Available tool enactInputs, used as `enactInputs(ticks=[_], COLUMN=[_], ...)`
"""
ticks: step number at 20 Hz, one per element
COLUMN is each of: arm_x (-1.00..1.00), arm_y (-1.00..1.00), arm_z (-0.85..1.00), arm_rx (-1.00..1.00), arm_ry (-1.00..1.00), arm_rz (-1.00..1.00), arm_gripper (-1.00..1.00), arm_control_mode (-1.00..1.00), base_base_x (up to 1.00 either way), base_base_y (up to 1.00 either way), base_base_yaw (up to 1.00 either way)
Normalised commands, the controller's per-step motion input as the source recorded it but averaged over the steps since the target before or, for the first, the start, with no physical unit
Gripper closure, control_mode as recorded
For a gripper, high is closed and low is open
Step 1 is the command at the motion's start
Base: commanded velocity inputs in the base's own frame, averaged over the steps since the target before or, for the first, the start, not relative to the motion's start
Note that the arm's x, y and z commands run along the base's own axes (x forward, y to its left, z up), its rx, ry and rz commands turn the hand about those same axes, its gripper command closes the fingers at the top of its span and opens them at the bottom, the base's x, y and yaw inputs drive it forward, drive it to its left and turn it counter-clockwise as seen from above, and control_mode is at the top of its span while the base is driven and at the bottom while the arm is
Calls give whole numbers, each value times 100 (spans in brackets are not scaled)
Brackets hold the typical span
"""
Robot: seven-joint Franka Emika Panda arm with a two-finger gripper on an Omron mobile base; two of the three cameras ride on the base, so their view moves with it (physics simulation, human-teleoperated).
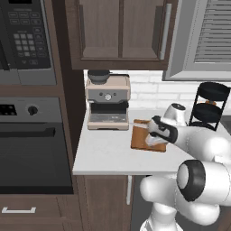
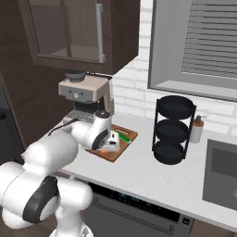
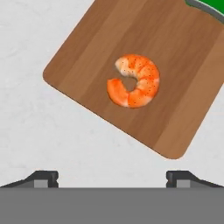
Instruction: Pick up the knife from the drawer and place it on the cutting board. Then place the meat from the plate to the cutting board.
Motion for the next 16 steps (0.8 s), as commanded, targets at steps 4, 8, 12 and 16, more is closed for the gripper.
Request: enactInputs(ticks=[4,8,12,16], arm_x=[-57,-33,-30,-27], arm_y=[0,0,0,0], arm_z=[26,45,38,31], arm_rx=[0,0,0,0], arm_ry=[-1,-4,-4,-2], arm_rz=[0,0,0,0], arm_gripper=[-100,-100,-100,-100], arm_control_mode=[-100,-100,-100,-100], base_base_x=[0,0,0,0], base_base_y=[0,0,0,0], base_base_yaw=[0,0,0,0])
